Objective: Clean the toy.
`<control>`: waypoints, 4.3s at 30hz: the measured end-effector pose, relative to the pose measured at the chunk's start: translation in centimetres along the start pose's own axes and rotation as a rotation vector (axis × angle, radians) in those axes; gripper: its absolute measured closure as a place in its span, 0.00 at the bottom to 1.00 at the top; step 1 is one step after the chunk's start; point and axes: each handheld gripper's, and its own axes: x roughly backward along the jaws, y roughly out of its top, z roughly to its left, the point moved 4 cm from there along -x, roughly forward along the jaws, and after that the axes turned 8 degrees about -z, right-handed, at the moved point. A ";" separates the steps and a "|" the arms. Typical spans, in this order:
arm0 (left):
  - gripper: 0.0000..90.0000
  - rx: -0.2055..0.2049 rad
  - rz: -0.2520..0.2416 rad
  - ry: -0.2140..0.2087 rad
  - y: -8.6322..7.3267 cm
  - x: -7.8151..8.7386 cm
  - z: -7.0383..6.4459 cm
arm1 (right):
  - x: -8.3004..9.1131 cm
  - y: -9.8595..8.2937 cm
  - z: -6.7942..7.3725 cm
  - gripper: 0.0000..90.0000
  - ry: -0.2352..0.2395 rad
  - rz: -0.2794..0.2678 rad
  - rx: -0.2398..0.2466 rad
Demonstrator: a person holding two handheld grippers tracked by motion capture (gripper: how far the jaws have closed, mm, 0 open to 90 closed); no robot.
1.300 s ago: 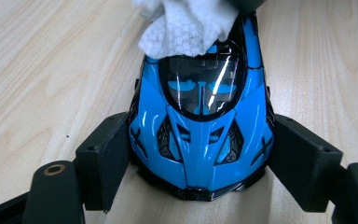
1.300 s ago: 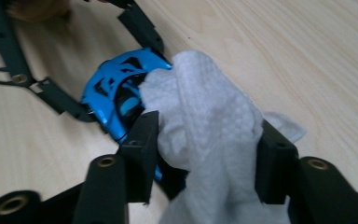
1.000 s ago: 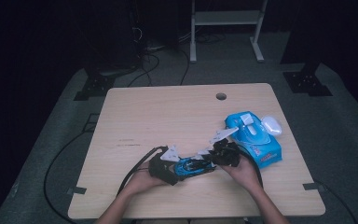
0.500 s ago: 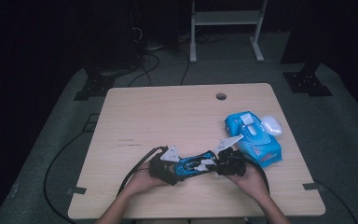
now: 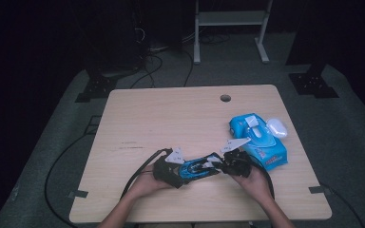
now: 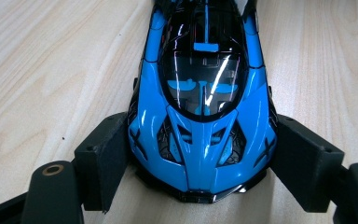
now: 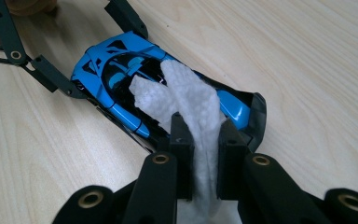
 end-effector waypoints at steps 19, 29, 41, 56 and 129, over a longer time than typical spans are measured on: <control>0.28 -0.006 0.003 -0.001 -0.1 0.0 0.0 | -1.6 0.7 2.6 0.90 0.024 -0.059 0.061; 0.28 -0.009 0.001 0.001 -0.1 0.0 -0.1 | -0.9 0.5 1.2 0.90 0.017 -0.048 0.013; 0.28 -0.012 0.000 -0.003 -0.3 0.4 0.0 | -2.8 1.9 3.9 0.90 0.116 -0.047 0.050; 0.28 -0.011 -0.005 -0.003 -0.4 0.4 0.0 | -5.9 3.7 5.7 0.90 0.205 -0.008 0.029; 0.28 -0.008 0.001 -0.007 -0.5 0.5 0.1 | 1.1 -0.8 -0.8 0.90 -0.009 -0.024 -0.076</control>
